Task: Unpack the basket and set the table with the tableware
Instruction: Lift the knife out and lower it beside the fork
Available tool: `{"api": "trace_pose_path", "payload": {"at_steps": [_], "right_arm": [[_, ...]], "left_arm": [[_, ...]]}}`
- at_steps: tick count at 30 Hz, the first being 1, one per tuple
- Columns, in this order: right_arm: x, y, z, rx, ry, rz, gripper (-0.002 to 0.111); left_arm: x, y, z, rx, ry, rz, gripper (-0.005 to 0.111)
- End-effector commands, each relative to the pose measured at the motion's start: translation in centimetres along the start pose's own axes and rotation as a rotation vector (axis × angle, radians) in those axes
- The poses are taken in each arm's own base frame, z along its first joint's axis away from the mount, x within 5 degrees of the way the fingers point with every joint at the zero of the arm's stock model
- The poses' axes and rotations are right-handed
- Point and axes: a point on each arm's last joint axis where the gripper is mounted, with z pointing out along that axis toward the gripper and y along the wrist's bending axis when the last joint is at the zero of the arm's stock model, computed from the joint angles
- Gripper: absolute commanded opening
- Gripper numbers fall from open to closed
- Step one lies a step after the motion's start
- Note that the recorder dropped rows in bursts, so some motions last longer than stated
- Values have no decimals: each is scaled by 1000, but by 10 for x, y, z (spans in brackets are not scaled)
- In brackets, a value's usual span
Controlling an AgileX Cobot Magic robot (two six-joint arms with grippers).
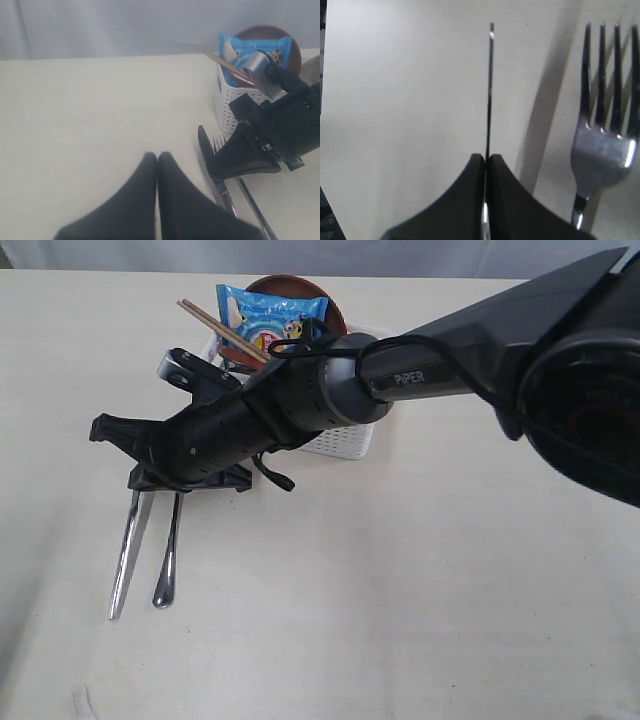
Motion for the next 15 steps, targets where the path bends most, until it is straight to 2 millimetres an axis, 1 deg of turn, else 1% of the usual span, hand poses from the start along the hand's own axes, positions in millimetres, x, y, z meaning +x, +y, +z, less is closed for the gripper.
{"api": "trace_pose_path", "payload": {"at_steps": [1,6,12,15], "right_arm": [[-2,-5,3,8,0,4,-1],[0,-14,10,27,10,8,0],[-2,-15,10,38,-10,-2,0],[-3,-14,10,28,-24,35,0]], "left_arm": [[0,0,0,3,-10,6,0],[0,0,0,3,-10,6,0],[0,0,0,3,-10,6,0],[0,0,0,3,-10,6,0]]}}
